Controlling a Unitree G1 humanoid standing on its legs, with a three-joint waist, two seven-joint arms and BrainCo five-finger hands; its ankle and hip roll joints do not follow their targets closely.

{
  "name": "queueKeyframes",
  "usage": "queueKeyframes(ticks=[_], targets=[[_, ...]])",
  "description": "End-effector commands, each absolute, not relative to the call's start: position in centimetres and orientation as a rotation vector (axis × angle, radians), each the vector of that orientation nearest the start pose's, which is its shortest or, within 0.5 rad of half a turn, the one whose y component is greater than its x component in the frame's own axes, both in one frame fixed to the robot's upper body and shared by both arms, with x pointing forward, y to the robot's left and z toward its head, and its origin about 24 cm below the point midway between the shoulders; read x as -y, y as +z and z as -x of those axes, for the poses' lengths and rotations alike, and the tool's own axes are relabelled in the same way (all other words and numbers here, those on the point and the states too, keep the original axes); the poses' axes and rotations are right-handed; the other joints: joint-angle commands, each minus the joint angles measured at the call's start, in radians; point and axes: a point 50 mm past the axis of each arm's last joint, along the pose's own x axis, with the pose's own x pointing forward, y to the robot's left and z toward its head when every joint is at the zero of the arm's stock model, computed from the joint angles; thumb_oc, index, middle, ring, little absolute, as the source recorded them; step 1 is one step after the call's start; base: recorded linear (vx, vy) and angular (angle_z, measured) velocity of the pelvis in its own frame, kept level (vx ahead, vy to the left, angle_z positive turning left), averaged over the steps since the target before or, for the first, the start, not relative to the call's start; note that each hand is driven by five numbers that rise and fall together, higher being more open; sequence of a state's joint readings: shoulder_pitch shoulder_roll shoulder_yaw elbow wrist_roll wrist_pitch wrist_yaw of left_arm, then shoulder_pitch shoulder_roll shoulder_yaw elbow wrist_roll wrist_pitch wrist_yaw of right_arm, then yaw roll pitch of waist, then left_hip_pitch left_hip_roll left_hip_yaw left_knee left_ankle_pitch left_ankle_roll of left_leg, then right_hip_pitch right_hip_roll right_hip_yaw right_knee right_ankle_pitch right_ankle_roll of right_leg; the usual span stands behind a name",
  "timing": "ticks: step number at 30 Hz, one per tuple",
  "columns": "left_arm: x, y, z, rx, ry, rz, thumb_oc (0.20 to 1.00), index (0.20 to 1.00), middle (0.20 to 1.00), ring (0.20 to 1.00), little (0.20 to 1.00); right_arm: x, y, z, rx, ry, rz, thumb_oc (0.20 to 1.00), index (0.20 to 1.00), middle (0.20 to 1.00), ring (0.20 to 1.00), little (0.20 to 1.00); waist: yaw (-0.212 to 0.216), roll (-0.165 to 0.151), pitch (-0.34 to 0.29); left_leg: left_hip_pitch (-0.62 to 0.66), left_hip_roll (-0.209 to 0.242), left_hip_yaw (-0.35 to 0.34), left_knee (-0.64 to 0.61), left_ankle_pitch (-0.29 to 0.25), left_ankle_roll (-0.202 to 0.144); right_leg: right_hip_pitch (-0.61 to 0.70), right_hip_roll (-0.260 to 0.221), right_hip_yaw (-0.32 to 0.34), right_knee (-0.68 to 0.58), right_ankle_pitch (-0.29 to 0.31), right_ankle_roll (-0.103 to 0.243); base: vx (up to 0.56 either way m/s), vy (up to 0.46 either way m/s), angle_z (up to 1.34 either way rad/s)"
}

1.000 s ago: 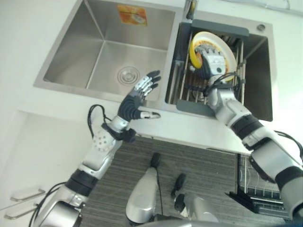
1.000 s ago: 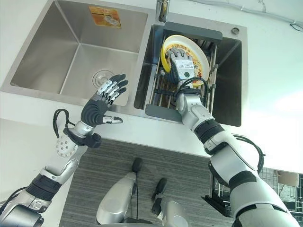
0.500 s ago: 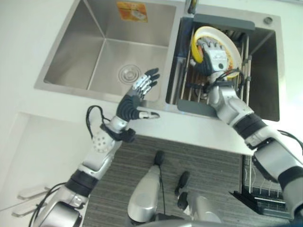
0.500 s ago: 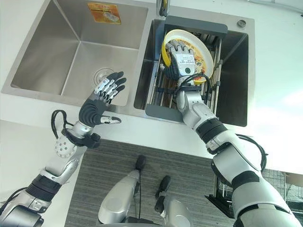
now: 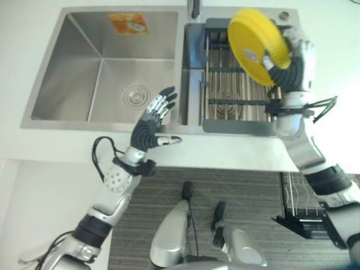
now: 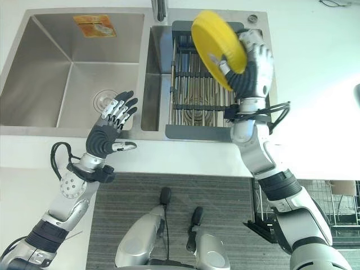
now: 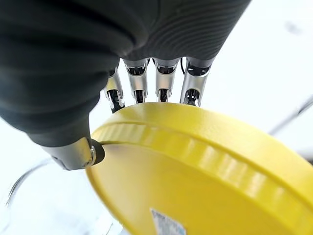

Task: Place the dishes in the dishwasher.

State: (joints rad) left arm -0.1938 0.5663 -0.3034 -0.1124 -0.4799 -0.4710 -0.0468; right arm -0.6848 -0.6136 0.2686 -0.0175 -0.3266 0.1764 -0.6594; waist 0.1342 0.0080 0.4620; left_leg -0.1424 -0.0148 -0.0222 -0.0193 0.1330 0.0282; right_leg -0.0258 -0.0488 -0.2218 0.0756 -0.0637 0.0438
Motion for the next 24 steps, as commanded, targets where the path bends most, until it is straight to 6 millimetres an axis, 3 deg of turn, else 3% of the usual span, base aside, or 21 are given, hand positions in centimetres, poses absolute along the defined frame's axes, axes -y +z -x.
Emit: queueKeyframes(ticks=[1,5,14,16,18,20,24], targets=[[-15.9,16.3,-24.7,0.708,-0.4,-0.017,1.0,1.0,1.0,1.0,1.0,20.5,27.7,-29.8,0.918,-0.735,0.583,0.2,0.2,0.2,0.2,0.2,-0.033,0.006,-0.06,0.072,-0.016,0.026,-0.06,-0.089,0.017,-0.065,-0.016,0.058,0.061,0.031,0.056,0.02,0.023,-0.11],[-16.4,16.2,-24.5,0.699,-0.379,-0.013,1.0,1.0,1.0,1.0,1.0,22.6,24.8,-29.6,0.784,-0.727,0.412,0.2,0.2,0.2,0.2,0.2,-0.055,0.011,-0.066,0.083,-0.014,0.037,-0.061,-0.093,0.018,-0.062,-0.017,0.069,0.061,0.032,0.061,0.02,0.026,-0.11],[-16.1,16.0,-25.0,0.678,-0.384,-0.023,1.0,1.0,1.0,1.0,1.0,22.6,22.1,-31.7,0.572,-0.605,0.182,0.2,0.2,0.2,0.2,0.2,-0.052,0.009,-0.076,0.103,-0.013,0.044,-0.062,-0.096,0.02,-0.038,-0.019,0.068,0.046,0.04,0.064,0.02,-0.013,-0.08],[-16.2,15.9,-25.1,0.669,-0.376,-0.026,1.0,1.0,1.0,1.0,1.0,22.3,20.2,-32.3,0.467,-0.502,-0.047,0.2,0.2,0.2,0.2,0.2,-0.048,0.008,-0.079,0.108,-0.012,0.045,-0.062,-0.096,0.022,-0.03,-0.019,0.063,0.045,0.04,0.063,0.04,-0.017,-0.01],[-16.2,15.8,-25.2,0.664,-0.374,-0.03,1.0,1.0,1.0,1.0,1.0,22.0,19.6,-32.5,0.436,-0.445,-0.149,0.2,0.2,0.2,0.2,0.2,-0.048,0.006,-0.081,0.11,-0.01,0.045,-0.063,-0.096,0.022,-0.028,-0.02,0.061,0.044,0.041,0.063,0.03,-0.031,-0.01],[-16.3,15.7,-25.3,0.653,-0.375,-0.04,1.0,1.0,1.0,1.0,1.0,21.1,17.6,-32.8,0.338,-0.303,-0.448,0.2,0.2,0.2,0.2,0.2,-0.046,-0.001,-0.085,0.116,-0.008,0.044,-0.063,-0.096,0.024,-0.023,-0.018,0.059,0.044,0.042,0.064,0.05,-0.063,0.01],[-16.2,15.0,-25.5,0.63,-0.391,-0.042,1.0,1.0,1.0,1.0,1.0,19.4,14.0,-33.2,0.196,-0.141,-0.886,0.2,0.2,0.2,0.2,0.2,-0.038,-0.001,-0.099,0.132,-0.005,0.045,-0.067,-0.096,0.026,-0.003,-0.018,0.049,0.038,0.042,0.064,0.08,-0.048,0.0]])
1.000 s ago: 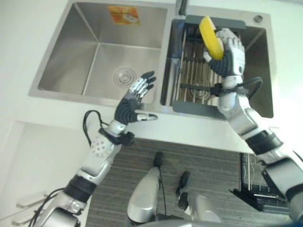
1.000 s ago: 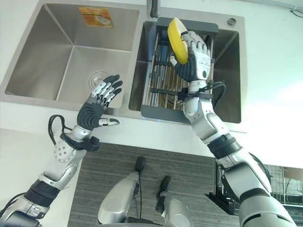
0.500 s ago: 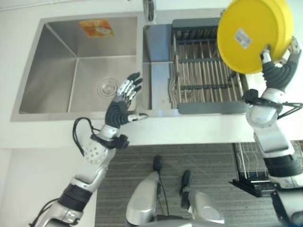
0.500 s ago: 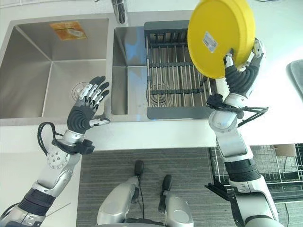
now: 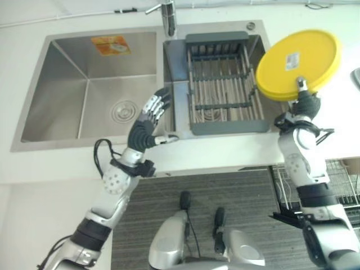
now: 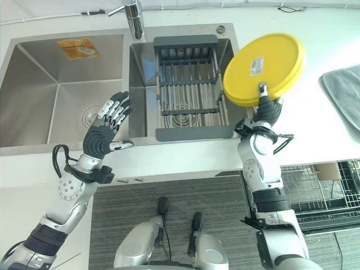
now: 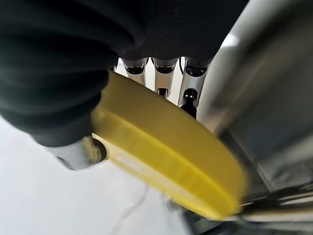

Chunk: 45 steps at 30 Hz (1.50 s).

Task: Place the dishes in the dishwasher.

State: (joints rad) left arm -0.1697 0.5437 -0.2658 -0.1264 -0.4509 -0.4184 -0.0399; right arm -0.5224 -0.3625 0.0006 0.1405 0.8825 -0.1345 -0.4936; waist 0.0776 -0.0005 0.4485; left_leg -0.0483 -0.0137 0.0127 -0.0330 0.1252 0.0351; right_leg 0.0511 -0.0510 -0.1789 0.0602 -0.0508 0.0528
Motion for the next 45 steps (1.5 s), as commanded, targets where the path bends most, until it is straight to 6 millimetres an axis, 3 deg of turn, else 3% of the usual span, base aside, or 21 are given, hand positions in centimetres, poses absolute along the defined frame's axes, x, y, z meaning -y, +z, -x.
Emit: queueKeyframes(ticks=[1,3,7,13,21,23,26,30,45], targets=[[-16.2,14.8,-25.5,0.622,-0.396,-0.046,1.0,1.0,1.0,1.0,1.0,18.5,12.9,-33.1,0.148,-0.072,-1.043,0.2,0.2,0.2,0.2,0.2,0.019,0.008,-0.091,0.043,-0.005,0.011,-0.054,-0.087,0.02,-0.073,-0.016,0.002,0.051,0.03,0.056,0.1,-0.043,-0.01],[-16.3,14.4,-25.5,0.609,-0.404,-0.047,1.0,1.0,1.0,1.0,1.0,17.8,11.7,-32.7,0.114,-0.018,-1.166,0.2,0.2,0.2,0.2,0.2,0.021,0.007,-0.099,0.05,-0.004,0.012,-0.054,-0.088,0.022,-0.063,-0.017,-0.002,0.046,0.032,0.056,0.08,-0.036,-0.02],[-16.4,13.7,-25.2,0.586,-0.422,-0.045,1.0,1.0,1.0,1.0,1.0,17.5,10.4,-32.0,0.144,0.019,-1.236,0.2,0.2,0.2,0.2,0.2,0.024,0.005,-0.11,0.062,-0.004,0.011,-0.054,-0.089,0.022,-0.046,-0.017,-0.009,0.034,0.038,0.059,0.06,-0.04,-0.01],[-16.4,13.2,-24.7,0.565,-0.439,-0.047,1.0,1.0,1.0,1.0,1.0,17.6,10.0,-31.5,0.187,0.043,-1.256,0.2,0.2,0.2,0.2,0.2,0.028,-0.002,-0.121,0.072,-0.004,0.009,-0.054,-0.093,0.022,-0.028,-0.015,-0.013,0.02,0.041,0.06,0.03,-0.035,0.0],[-16.5,12.7,-24.2,0.542,-0.456,-0.052,1.0,1.0,1.0,1.0,1.0,17.2,8.5,-30.9,0.117,0.026,-1.339,0.2,0.2,0.2,0.2,0.2,0.033,-0.009,-0.13,0.085,-0.003,0.01,-0.054,-0.097,0.024,-0.01,-0.012,-0.012,0.01,0.044,0.062,0.03,-0.024,0.0],[-16.4,12.6,-24.2,0.535,-0.461,-0.061,1.0,1.0,1.0,1.0,1.0,16.8,8.2,-30.7,0.13,0.051,-1.448,0.2,0.2,0.2,0.2,0.2,0.034,-0.011,-0.132,0.088,-0.001,0.01,-0.054,-0.099,0.025,-0.005,-0.011,-0.01,0.006,0.046,0.063,0.03,-0.051,0.0],[-16.4,12.2,-24.0,0.523,-0.468,-0.062,1.0,1.0,1.0,1.0,1.0,16.2,8.6,-30.3,0.212,0.134,-1.653,0.2,0.2,0.2,0.2,0.2,0.035,-0.009,-0.137,0.092,-0.001,0.012,-0.054,-0.1,0.026,0.003,-0.012,-0.013,0.003,0.044,0.064,0.01,-0.011,0.0],[-16.5,11.8,-23.7,0.508,-0.478,-0.053,1.0,1.0,1.0,1.0,1.0,16.1,9.3,-29.8,0.274,0.206,-1.787,0.2,0.2,0.2,0.2,0.2,0.032,-0.002,-0.147,0.098,-0.002,0.014,-0.054,-0.102,0.027,0.011,-0.015,-0.015,0.0,0.042,0.065,0.0,0.0,0.0],[-16.3,10.9,-22.7,0.465,-0.473,-0.029,1.0,1.0,1.0,1.0,1.0,16.3,12.9,-26.8,0.434,0.447,-1.765,0.2,0.2,0.2,0.2,0.2,-0.022,-0.012,-0.17,0.132,0.001,0.054,-0.025,-0.143,0.032,0.025,-0.021,0.02,0.021,0.012,0.067,-0.02,-0.004,-0.07]])
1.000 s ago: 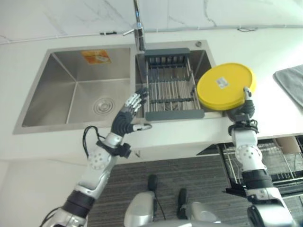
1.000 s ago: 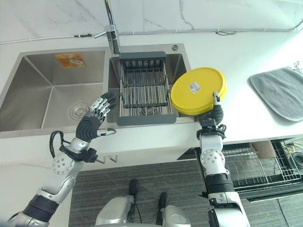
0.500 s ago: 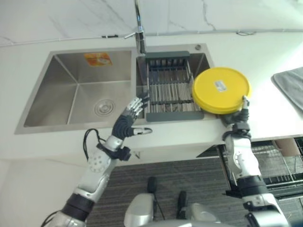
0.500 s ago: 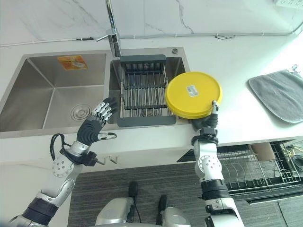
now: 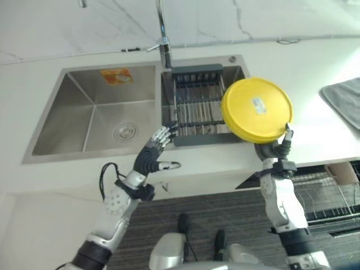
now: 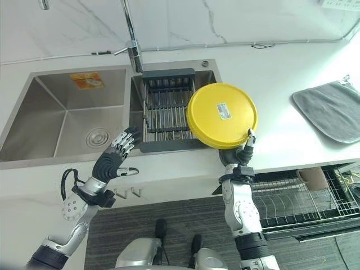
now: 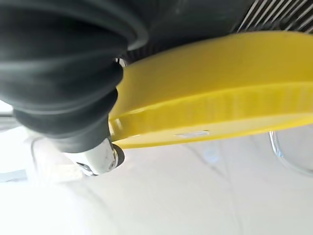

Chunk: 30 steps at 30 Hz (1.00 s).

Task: Place the dishes in the dishwasher.

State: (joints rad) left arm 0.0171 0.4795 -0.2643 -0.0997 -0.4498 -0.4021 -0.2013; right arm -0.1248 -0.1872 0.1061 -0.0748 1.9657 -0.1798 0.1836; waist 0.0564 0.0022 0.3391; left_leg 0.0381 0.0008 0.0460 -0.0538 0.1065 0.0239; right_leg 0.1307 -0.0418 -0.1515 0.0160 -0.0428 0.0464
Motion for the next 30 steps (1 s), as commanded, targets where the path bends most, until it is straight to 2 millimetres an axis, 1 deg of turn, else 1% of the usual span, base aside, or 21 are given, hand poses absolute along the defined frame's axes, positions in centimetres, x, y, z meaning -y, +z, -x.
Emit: queueKeyframes(ticks=[1,5,7,8,10,11,12,15,18,21,22,23,24,25,26,27,29,30], targets=[[-16.3,10.8,-22.7,0.466,-0.466,-0.028,1.0,1.0,1.0,1.0,1.0,16.3,13.1,-26.6,0.439,0.458,-1.752,0.2,0.2,0.2,0.2,0.2,-0.007,-0.016,-0.06,0.046,-0.014,0.026,0.011,-0.133,0.045,-0.056,-0.032,-0.002,0.071,0.002,0.074,-0.06,0.036,-0.29],[-16.3,10.9,-22.7,0.47,-0.431,-0.013,1.0,1.0,1.0,1.0,1.0,16.9,13.7,-25.3,0.499,0.474,-1.652,0.2,0.2,0.2,0.2,0.2,-0.054,-0.022,-0.061,0.048,-0.016,0.066,0.096,-0.19,0.058,-0.07,-0.041,0.035,0.112,-0.006,0.075,-0.07,0.084,-0.36],[-16.3,10.9,-22.7,0.471,-0.422,-0.014,1.0,1.0,1.0,1.0,1.0,17.4,13.8,-24.8,0.525,0.466,-1.601,0.2,0.2,0.2,0.2,0.2,-0.074,-0.024,-0.063,0.052,-0.017,0.079,0.115,-0.208,0.064,-0.076,-0.043,0.049,0.13,-0.01,0.078,-0.03,0.08,-0.47],[-16.3,10.9,-22.7,0.472,-0.421,-0.015,1.0,1.0,1.0,1.0,1.0,17.6,13.9,-24.6,0.533,0.458,-1.577,0.2,0.2,0.2,0.2,0.2,-0.082,-0.024,-0.064,0.054,-0.017,0.083,0.118,-0.213,0.067,-0.08,-0.043,0.055,0.137,-0.011,0.079,-0.03,0.076,-0.31],[-16.4,11.2,-22.8,0.48,-0.412,-0.014,1.0,1.0,1.0,1.0,1.0,18.3,13.8,-23.9,0.548,0.418,-1.488,0.2,0.2,0.2,0.2,0.2,-0.112,-0.024,-0.067,0.062,-0.02,0.098,0.122,-0.223,0.074,-0.094,-0.043,0.078,0.158,-0.011,0.086,-0.02,0.09,-0.3],[-16.4,11.2,-22.8,0.482,-0.408,-0.014,1.0,1.0,1.0,1.0,1.0,18.4,13.7,-23.8,0.548,0.413,-1.476,0.2,0.2,0.2,0.2,0.2,-0.117,-0.024,-0.067,0.064,-0.02,0.102,0.121,-0.225,0.076,-0.099,-0.043,0.084,0.162,-0.011,0.088,-0.03,0.094,-0.28],[-16.5,11.4,-22.8,0.491,-0.402,-0.015,1.0,1.0,1.0,1.0,1.0,18.9,13.3,-23.3,0.558,0.375,-1.436,0.2,0.2,0.2,0.2,0.2,-0.139,-0.024,-0.068,0.069,-0.022,0.112,0.119,-0.233,0.082,-0.113,-0.043,0.102,0.174,-0.009,0.095,-0.03,0.066,-0.23],[-16.6,11.8,-22.8,0.508,-0.406,-0.019,1.0,1.0,1.0,1.0,1.0,20.0,12.5,-22.3,0.58,0.297,-1.386,0.2,0.2,0.2,0.2,0.2,-0.168,-0.025,-0.067,0.072,-0.024,0.127,0.117,-0.242,0.089,-0.135,-0.043,0.127,0.185,-0.002,0.105,-0.03,0.053,-0.29],[-16.7,12.1,-22.6,0.528,-0.403,-0.024,1.0,1.0,1.0,1.0,1.0,21.1,11.8,-21.2,0.593,0.252,-1.368,0.2,0.2,0.2,0.2,0.2,-0.2,-0.026,-0.067,0.074,-0.025,0.153,0.102,-0.245,0.091,-0.159,-0.047,0.147,0.173,0.019,0.123,-0.06,0.044,-0.28],[-16.8,12.3,-22.7,0.539,-0.387,-0.032,1.0,1.0,1.0,1.0,1.0,21.5,11.4,-20.8,0.585,0.248,-1.378,0.2,0.2,0.2,0.2,0.2,-0.218,-0.027,-0.074,0.072,-0.023,0.184,0.084,-0.246,0.088,-0.176,-0.051,0.147,0.15,0.033,0.134,-0.09,0.022,-0.49],[-16.9,12.3,-22.7,0.536,-0.374,-0.033,1.0,1.0,1.0,1.0,1.0,21.5,11.3,-20.8,0.567,0.253,-1.387,0.2,0.2,0.2,0.2,0.2,-0.219,-0.026,-0.076,0.077,-0.022,0.197,0.076,-0.246,0.087,-0.188,-0.054,0.135,0.156,0.041,0.142,-0.09,0.013,-0.51],[-17.1,12.2,-22.5,0.535,-0.353,-0.034,1.0,1.0,1.0,1.0,1.0,21.3,11.1,-20.8,0.542,0.265,-1.392,0.2,0.2,0.2,0.2,0.2,-0.215,-0.025,-0.075,0.082,-0.018,0.22,0.072,-0.247,0.086,-0.191,-0.061,0.104,0.168,0.037,0.144,-0.08,0.002,-0.68],[-17.4,12.2,-22.4,0.536,-0.322,-0.038,1.0,1.0,1.0,1.0,1.0,21.0,11.0,-21.0,0.513,0.292,-1.4,0.2,0.2,0.2,0.2,0.2,-0.202,-0.024,-0.074,0.09,-0.01,0.252,0.067,-0.246,0.083,-0.191,-0.079,0.042,0.186,0.032,0.145,-0.15,-0.082,-0.95],[-17.8,12.4,-22.2,0.546,-0.287,-0.053,1.0,1.0,1.0,1.0,1.0,20.4,10.9,-21.5,0.48,0.328,-1.413,0.2,0.2,0.2,0.2,0.2,-0.172,-0.022,-0.076,0.079,0.003,0.286,0.075,-0.244,0.084,-0.179,-0.113,-0.035,0.199,0.025,0.136,-0.17,-0.153,-1.27],[-17.8,12.5,-22.2,0.55,-0.284,-0.06,1.0,1.0,1.0,1.0,1.0,20.3,10.9,-21.7,0.476,0.332,-1.416,0.2,0.2,0.2,0.2,0.2,-0.16,-0.022,-0.076,0.069,0.004,0.283,0.085,-0.246,0.087,-0.176,-0.125,-0.043,0.212,0.029,0.132,-0.16,-0.256,-1.62],[-17.8,12.6,-22.3,0.55,-0.288,-0.064,1.0,1.0,1.0,1.0,1.0,20.1,10.7,-21.7,0.479,0.334,-1.427,0.2,0.2,0.2,0.2,0.2,-0.152,-0.023,-0.075,0.055,0.002,0.265,0.099,-0.251,0.092,-0.174,-0.134,-0.031,0.226,0.031,0.129,-0.09,-0.269,-1.48],[-17.8,12.5,-22.4,0.548,-0.295,-0.061,1.0,1.0,1.0,1.0,1.0,19.5,10.5,-21.8,0.481,0.338,-1.442,0.2,0.2,0.2,0.2,0.2,-0.14,-0.026,-0.075,0.041,0.006,0.237,0.121,-0.253,0.085,-0.153,-0.154,-0.026,0.187,0.042,0.125,-0.06,-0.361,-0.41],[-17.8,12.5,-22.5,0.55,-0.291,-0.063,1.0,1.0,1.0,1.0,1.0,19.1,10.4,-21.9,0.474,0.352,-1.449,0.2,0.2,0.2,0.2,0.2,-0.132,-0.028,-0.073,0.042,0.011,0.229,0.126,-0.252,0.074,-0.146,-0.177,-0.03,0.151,0.078,0.131,-0.06,-0.439,0.56]])
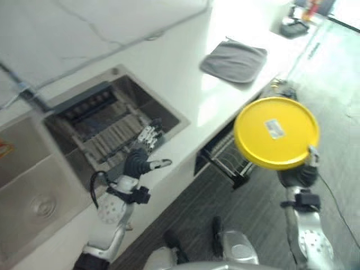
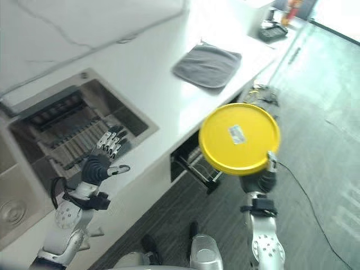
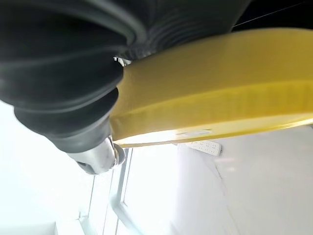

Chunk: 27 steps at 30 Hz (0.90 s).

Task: Place the dishes in the dishwasher.

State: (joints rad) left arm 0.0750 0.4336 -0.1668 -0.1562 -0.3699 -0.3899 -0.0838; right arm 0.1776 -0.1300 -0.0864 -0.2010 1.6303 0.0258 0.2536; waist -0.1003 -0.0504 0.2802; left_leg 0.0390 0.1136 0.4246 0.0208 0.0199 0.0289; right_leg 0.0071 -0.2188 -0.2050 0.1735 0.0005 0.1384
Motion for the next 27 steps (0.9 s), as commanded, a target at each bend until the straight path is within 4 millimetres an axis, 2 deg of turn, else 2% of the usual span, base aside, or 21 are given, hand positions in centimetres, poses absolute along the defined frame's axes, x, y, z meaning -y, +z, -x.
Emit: queueKeyframes(ticks=[1,2,3,6,8,9,11,12,13,16,18,22,27], targets=[[-17.9,12.5,-22.5,0.554,-0.282,-0.067,1.0,1.0,1.0,1.0,1.0,18.7,10.5,-22.1,0.461,0.372,-1.457,0.2,0.2,0.2,0.2,0.2,0.031,0.021,-0.009,0.046,-0.094,-0.158,0.052,-0.169,0.06,-0.036,-0.024,0.031,-0.024,0.083,0.052,-0.06,-0.4,0.46],[-18.1,12.5,-22.5,0.555,-0.276,-0.07,1.0,1.0,1.0,1.0,1.0,18.4,10.5,-22.2,0.453,0.386,-1.46,0.2,0.2,0.2,0.2,0.2,0.033,0.021,-0.005,0.051,-0.085,-0.165,0.047,-0.169,0.055,-0.051,-0.035,0.042,-0.019,0.104,0.061,-0.07,-0.444,0.25],[-18.2,12.5,-22.4,0.557,-0.269,-0.077,1.0,1.0,1.0,1.0,1.0,18.0,10.6,-22.3,0.437,0.406,-1.471,0.2,0.2,0.2,0.2,0.2,0.034,0.024,-0.003,0.053,-0.063,-0.174,0.036,-0.156,0.042,-0.054,-0.033,0.051,-0.013,0.084,0.064,-0.07,-0.404,-0.22],[-18.2,12.6,-22.3,0.563,-0.256,-0.072,1.0,1.0,1.0,1.0,1.0,17.5,10.5,-22.3,0.391,0.459,-1.483,0.2,0.2,0.2,0.2,0.2,0.039,0.031,-0.015,0.035,0.009,-0.178,0.014,-0.097,-0.014,-0.03,0.012,0.007,0.017,-0.039,0.046,-0.1,-0.504,-0.11],[-17.8,12.5,-22.2,0.568,-0.26,-0.058,1.0,1.0,1.0,1.0,1.0,17.6,10.6,-22.2,0.373,0.477,-1.485,0.2,0.2,0.2,0.2,0.2,0.038,0.033,-0.018,0.019,0.048,-0.193,0.002,-0.051,-0.049,-0.027,0.046,0.001,0.059,-0.102,0.016,-0.11,-0.436,0.12],[-17.6,12.6,-22.2,0.582,-0.263,-0.039,1.0,1.0,1.0,1.0,1.0,17.6,10.9,-22.3,0.358,0.502,-1.467,0.2,0.2,0.2,0.2,0.2,0.04,0.036,-0.017,0.008,0.088,-0.206,-0.016,-0.012,-0.079,-0.019,0.07,-0.023,0.081,-0.144,-0.016,-0.14,-0.436,0.21],[-17.5,12.6,-22.2,0.581,-0.263,-0.016,1.0,1.0,1.0,1.0,1.0,17.4,11.2,-22.5,0.327,0.516,-1.456,0.2,0.2,0.2,0.2,0.2,0.039,0.04,-0.018,0.005,0.112,-0.226,-0.025,0.005,-0.093,-0.013,0.09,-0.034,0.094,-0.169,-0.042,-0.09,-0.306,0.41],[-17.5,12.6,-22.2,0.581,-0.263,-0.016,1.0,1.0,1.0,1.0,1.0,17.4,11.2,-22.5,0.327,0.516,-1.456,0.2,0.2,0.2,0.2,0.2,0.039,0.04,-0.018,0.005,0.112,-0.226,-0.025,0.005,-0.093,-0.013,0.09,-0.034,0.094,-0.169,-0.042,-0.02,-0.268,0.44],[-17.5,12.0,-22.3,0.564,-0.282,0.003,1.0,1.0,1.0,1.0,1.0,17.3,11.4,-22.8,0.285,0.507,-1.451,0.2,0.2,0.2,0.2,0.2,0.041,0.046,-0.014,-0.011,0.116,-0.251,0.003,0.016,-0.099,0.004,0.111,-0.042,0.099,-0.179,-0.076,0.02,-0.184,0.21],[-17.4,11.5,-22.1,0.56,-0.27,0.003,1.0,1.0,1.0,1.0,1.0,16.6,11.1,-23.0,0.243,0.515,-1.449,0.2,0.2,0.2,0.2,0.2,0.059,0.064,-0.018,-0.045,0.049,-0.329,-0.009,0.035,-0.095,0.025,0.139,-0.013,0.067,-0.17,-0.084,0.05,-0.074,0.14],[-17.6,11.4,-21.9,0.549,-0.243,0.005,1.0,1.0,1.0,1.0,1.0,15.8,10.6,-23.1,0.203,0.519,-1.446,0.2,0.2,0.2,0.2,0.2,0.075,0.075,-0.021,-0.062,0.021,-0.386,-0.031,0.052,-0.098,0.043,0.143,0.001,0.049,-0.172,-0.084,0.12,0.084,-0.41],[-18.0,11.2,-22.1,0.519,-0.235,0.012,1.0,1.0,1.0,1.0,1.0,15.2,9.1,-22.6,0.115,0.47,-1.475,0.2,0.2,0.2,0.2,0.2,0.065,0.085,-0.038,-0.041,0.026,-0.35,-0.045,0.05,-0.097,0.047,0.128,-0.023,0.051,-0.18,-0.082,0.12,0.131,-0.52],[-18.1,11.1,-22.0,0.498,-0.246,-0.012,1.0,1.0,1.0,1.0,1.0,15.1,6.9,-22.4,0.059,0.377,-1.483,0.2,0.2,0.2,0.2,0.2,0.076,0.074,-0.045,-0.001,-0.003,-0.355,-0.043,0.005,-0.075,0.056,0.098,-0.022,0.002,-0.139,-0.051,0.19,0.08,-0.11]])
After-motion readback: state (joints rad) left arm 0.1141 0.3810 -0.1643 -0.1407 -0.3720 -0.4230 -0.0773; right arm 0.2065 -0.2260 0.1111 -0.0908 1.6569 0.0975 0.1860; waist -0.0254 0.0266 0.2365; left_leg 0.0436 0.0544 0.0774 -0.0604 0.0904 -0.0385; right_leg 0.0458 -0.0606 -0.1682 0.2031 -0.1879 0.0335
